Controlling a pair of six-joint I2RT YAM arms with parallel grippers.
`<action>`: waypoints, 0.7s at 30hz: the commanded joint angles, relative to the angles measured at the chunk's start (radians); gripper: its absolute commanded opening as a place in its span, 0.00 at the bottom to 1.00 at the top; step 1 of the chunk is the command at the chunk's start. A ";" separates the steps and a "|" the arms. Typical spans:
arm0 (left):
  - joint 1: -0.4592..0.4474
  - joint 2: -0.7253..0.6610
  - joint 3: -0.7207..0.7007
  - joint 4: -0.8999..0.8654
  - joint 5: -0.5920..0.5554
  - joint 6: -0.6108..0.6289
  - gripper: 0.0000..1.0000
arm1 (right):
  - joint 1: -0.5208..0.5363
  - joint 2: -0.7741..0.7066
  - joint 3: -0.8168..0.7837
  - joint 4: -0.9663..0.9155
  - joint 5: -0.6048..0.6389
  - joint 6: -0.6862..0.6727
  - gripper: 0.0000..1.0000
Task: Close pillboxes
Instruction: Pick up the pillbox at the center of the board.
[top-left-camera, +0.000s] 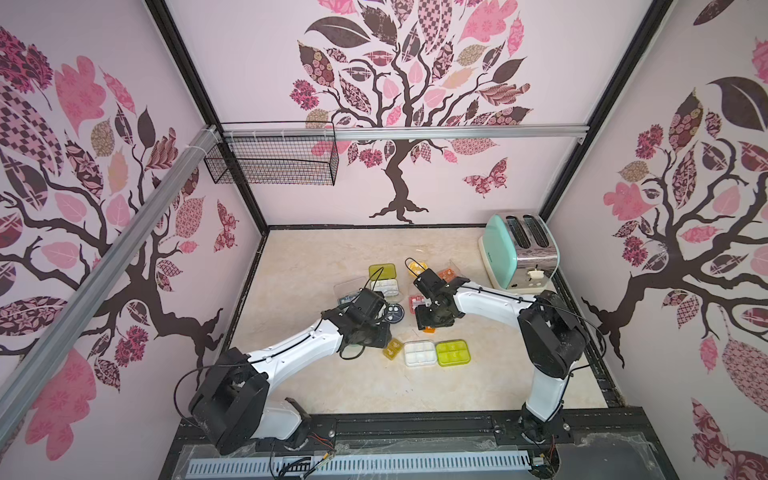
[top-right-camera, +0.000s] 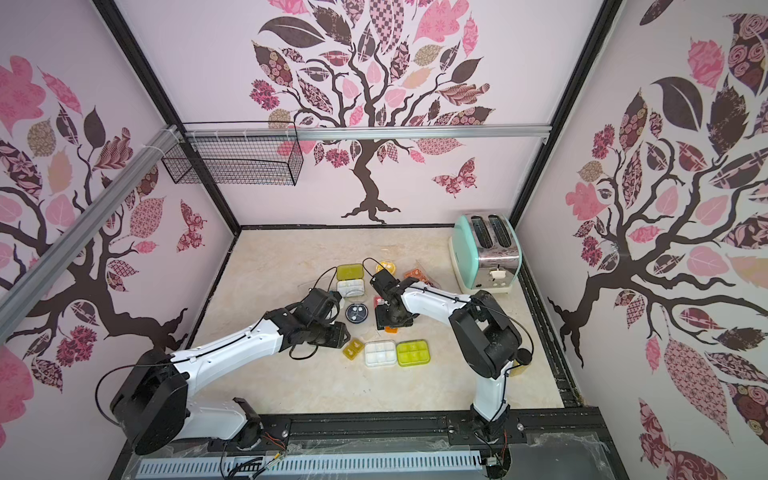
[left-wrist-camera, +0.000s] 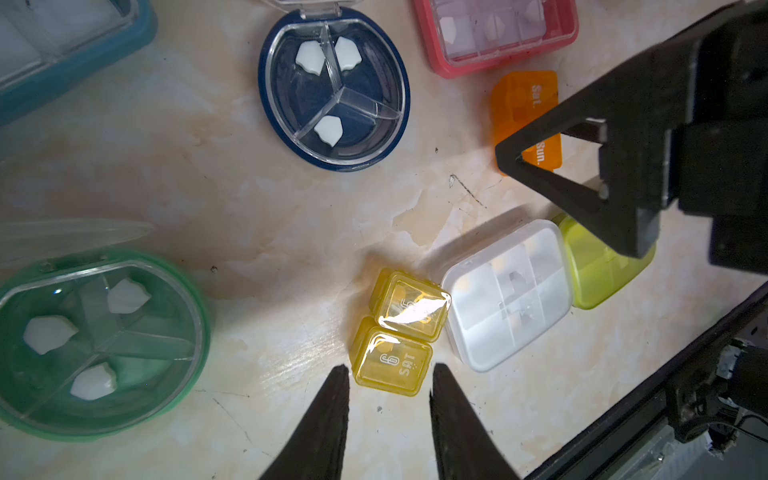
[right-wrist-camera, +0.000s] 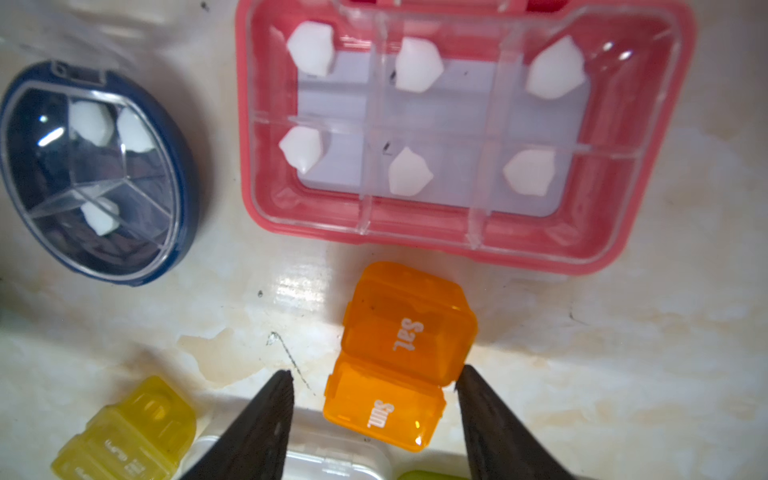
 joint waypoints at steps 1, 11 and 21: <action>0.007 0.002 -0.012 0.016 -0.011 0.003 0.36 | 0.000 0.032 0.031 -0.011 0.019 0.005 0.64; 0.008 0.007 -0.011 0.003 -0.028 0.011 0.36 | 0.000 0.047 0.036 0.006 0.039 0.000 0.56; 0.008 0.034 -0.004 0.038 0.012 -0.004 0.37 | -0.002 0.024 0.030 0.006 0.059 -0.012 0.50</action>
